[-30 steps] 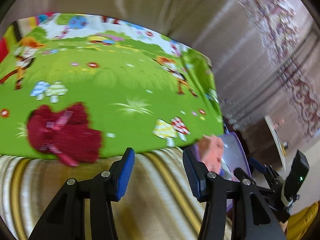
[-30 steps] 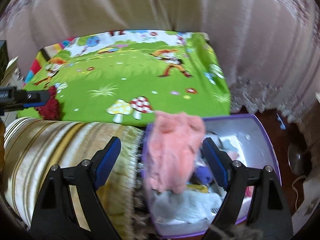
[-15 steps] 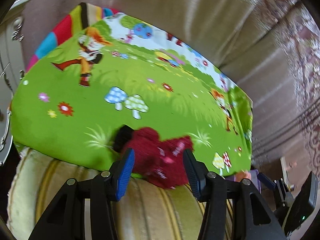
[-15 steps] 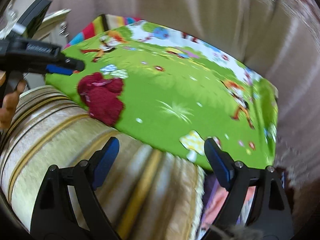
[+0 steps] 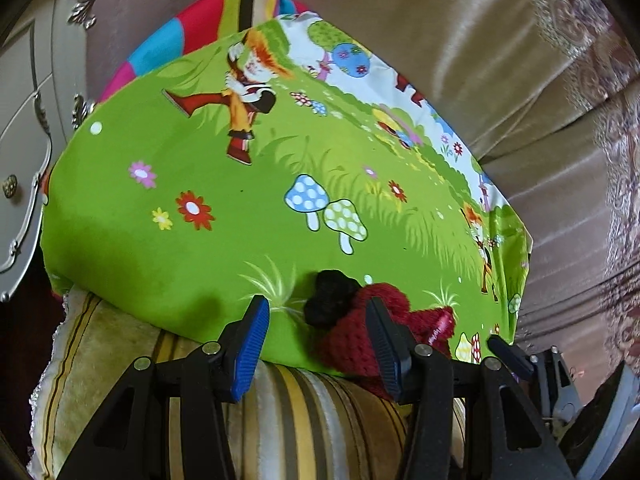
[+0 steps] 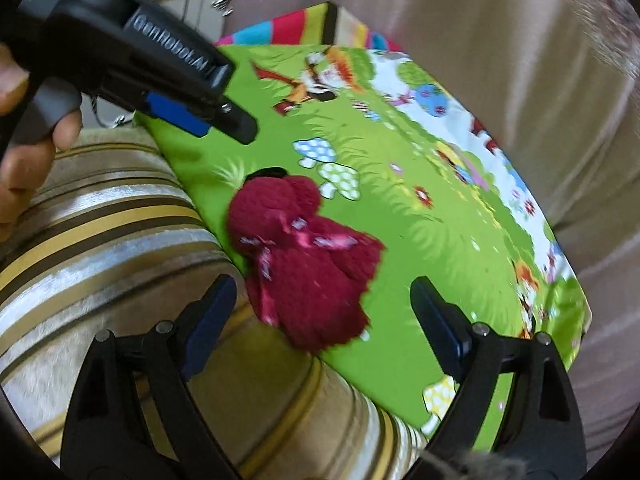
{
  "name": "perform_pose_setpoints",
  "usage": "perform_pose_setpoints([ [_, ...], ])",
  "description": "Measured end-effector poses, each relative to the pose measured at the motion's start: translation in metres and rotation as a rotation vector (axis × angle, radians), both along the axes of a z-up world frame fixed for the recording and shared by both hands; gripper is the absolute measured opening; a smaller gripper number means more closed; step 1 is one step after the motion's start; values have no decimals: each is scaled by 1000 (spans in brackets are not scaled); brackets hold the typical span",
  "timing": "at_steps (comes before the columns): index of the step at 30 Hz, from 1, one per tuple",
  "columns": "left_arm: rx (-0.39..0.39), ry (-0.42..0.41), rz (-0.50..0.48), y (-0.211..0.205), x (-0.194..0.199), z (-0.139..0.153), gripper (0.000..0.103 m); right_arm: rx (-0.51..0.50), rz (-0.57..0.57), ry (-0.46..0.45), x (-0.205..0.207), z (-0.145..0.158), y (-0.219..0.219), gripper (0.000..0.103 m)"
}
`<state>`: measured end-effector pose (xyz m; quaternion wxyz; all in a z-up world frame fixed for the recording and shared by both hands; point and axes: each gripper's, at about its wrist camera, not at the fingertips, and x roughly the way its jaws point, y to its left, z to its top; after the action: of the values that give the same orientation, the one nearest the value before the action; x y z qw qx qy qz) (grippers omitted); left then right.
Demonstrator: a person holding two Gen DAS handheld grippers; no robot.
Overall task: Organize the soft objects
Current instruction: 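Grasp the red knit toy with the right gripper while the left gripper grasps the black knit item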
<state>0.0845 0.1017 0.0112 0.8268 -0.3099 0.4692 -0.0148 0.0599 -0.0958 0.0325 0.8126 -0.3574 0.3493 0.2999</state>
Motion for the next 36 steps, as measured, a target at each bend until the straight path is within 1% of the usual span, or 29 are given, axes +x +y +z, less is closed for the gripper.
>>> perform_pose_setpoints([
  [3, -12, 6, 7, 5, 3, -4, 51, -32, 24, 4, 5, -11, 14, 90],
  [5, -20, 10, 7, 7, 6, -6, 51, -36, 21, 23, 13, -19, 20, 90],
  [11, -30, 22, -6, 8, 14, -14, 51, 42, -2, 126, 38, -28, 19, 90],
  [14, -32, 27, -9, 9, 18, -18, 51, 103, -16, 210, 50, -30, 12, 75],
  [17, -30, 34, -14, 8, 23, -21, 51, 175, -41, 274, 59, -28, 2, 66],
  [19, -26, 37, -18, 7, 25, -23, 51, 213, -63, 297, 64, -26, -7, 62],
  [20, -21, 42, -23, 5, 28, -23, 51, 225, -73, 306, 66, -26, -9, 57],
  [21, -17, 44, -28, 3, 29, -24, 51, 239, -83, 313, 69, -25, -13, 50],
  [23, -1, 47, -47, -1, 33, -24, 51, 267, -108, 319, 72, -23, -21, 45],
  [24, 8, 50, -59, -5, 35, -24, 51, 282, -117, 324, 74, -22, -25, 39],
  [27, 34, 63, -89, -14, 43, -25, 51, 309, -139, 340, 79, -23, -34, 38],
  [30, 42, 67, -110, -20, 49, -24, 51, 318, -140, 353, 80, -24, -37, 38],
  [34, 57, 95, -134, -29, 60, -30, 51, 325, -137, 338, 79, -22, -38, 35],
  [36, 39, 106, -143, -31, 64, -33, 51, 329, -143, 317, 78, -18, -42, 34],
])
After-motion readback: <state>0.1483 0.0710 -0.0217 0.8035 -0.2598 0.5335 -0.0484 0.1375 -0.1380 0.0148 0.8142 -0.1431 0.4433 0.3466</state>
